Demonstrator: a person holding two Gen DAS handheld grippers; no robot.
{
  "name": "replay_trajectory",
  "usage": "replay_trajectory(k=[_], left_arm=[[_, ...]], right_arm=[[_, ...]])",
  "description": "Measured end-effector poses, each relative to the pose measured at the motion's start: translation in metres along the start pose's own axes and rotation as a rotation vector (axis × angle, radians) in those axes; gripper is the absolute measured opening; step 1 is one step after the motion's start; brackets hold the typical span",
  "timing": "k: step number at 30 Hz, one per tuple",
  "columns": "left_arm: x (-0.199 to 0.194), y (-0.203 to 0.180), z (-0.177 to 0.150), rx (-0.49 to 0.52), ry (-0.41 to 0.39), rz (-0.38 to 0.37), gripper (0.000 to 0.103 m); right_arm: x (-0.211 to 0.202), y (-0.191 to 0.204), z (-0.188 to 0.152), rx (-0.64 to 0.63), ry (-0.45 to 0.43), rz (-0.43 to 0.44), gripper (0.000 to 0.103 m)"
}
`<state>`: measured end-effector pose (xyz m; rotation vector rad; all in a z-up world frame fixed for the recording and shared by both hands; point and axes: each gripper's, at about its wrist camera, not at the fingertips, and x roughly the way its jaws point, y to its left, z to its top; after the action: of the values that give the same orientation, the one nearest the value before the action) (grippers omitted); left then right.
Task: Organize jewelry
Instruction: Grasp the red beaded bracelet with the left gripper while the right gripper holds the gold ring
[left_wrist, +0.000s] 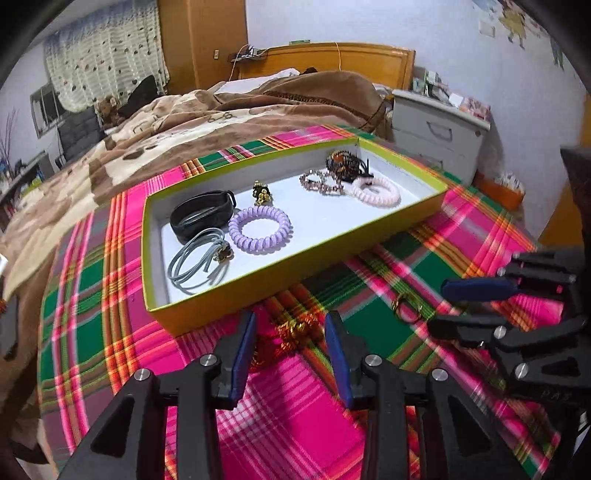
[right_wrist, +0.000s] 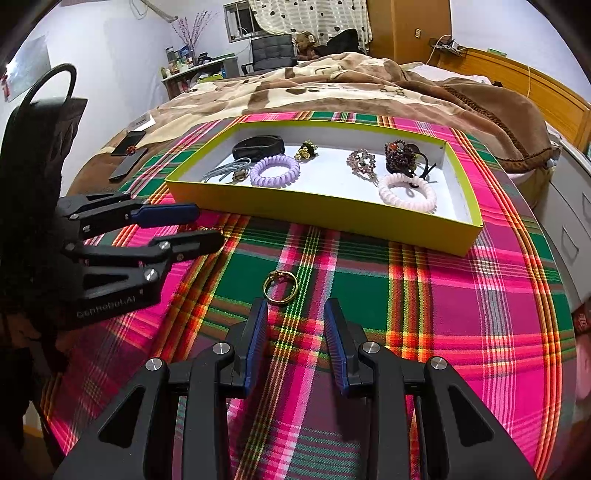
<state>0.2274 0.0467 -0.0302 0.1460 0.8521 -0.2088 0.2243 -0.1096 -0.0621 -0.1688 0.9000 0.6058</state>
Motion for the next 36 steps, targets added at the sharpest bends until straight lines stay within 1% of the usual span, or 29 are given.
replay_trajectory(k=[1, 2, 4, 6, 9, 15, 23, 27, 31, 33, 34, 36], left_arm=[[-0.001, -0.002, -0.001, 0.013, 0.001, 0.013, 0.037], [-0.002, -0.004, -0.002, 0.023, 0.0, 0.02, 0.034], [-0.003, -0.008, -0.004, 0.037, 0.005, 0.023, 0.03], [-0.003, -0.01, -0.006, 0.046, 0.007, 0.025, 0.024], [-0.006, -0.012, -0.008, 0.05, 0.008, 0.031, 0.017], [-0.015, -0.006, -0.013, -0.003, -0.002, 0.012, 0.016], [-0.032, 0.013, -0.024, -0.121, -0.034, -0.018, 0.016], [-0.038, 0.018, -0.028, -0.154, -0.043, -0.031, 0.016], [-0.041, 0.02, -0.031, -0.173, -0.046, -0.043, 0.016], [-0.042, 0.021, -0.032, -0.176, -0.049, -0.045, 0.016], [-0.043, 0.02, -0.032, -0.177, -0.051, -0.046, 0.016], [-0.044, 0.02, -0.032, -0.178, -0.056, -0.05, 0.016]], right_arm=[[0.0, 0.0, 0.0, 0.0, 0.0, -0.001, 0.032], [0.0, 0.0, 0.0, 0.0, -0.001, -0.001, 0.032], [0.0, 0.0, 0.0, 0.0, -0.001, 0.0, 0.032], [-0.001, 0.0, 0.0, 0.0, -0.002, 0.002, 0.032], [-0.002, 0.001, 0.001, -0.006, -0.004, 0.003, 0.032], [-0.001, 0.002, 0.005, -0.015, -0.01, 0.01, 0.032], [0.012, 0.014, 0.011, -0.073, 0.015, 0.015, 0.032], [0.018, 0.02, 0.014, -0.121, 0.027, -0.001, 0.032], [0.02, 0.02, 0.015, -0.13, 0.033, -0.004, 0.032], [0.02, 0.02, 0.014, -0.129, 0.034, -0.008, 0.025], [0.019, 0.02, 0.014, -0.13, 0.033, -0.015, 0.023], [0.019, 0.019, 0.013, -0.125, 0.033, -0.015, 0.023]])
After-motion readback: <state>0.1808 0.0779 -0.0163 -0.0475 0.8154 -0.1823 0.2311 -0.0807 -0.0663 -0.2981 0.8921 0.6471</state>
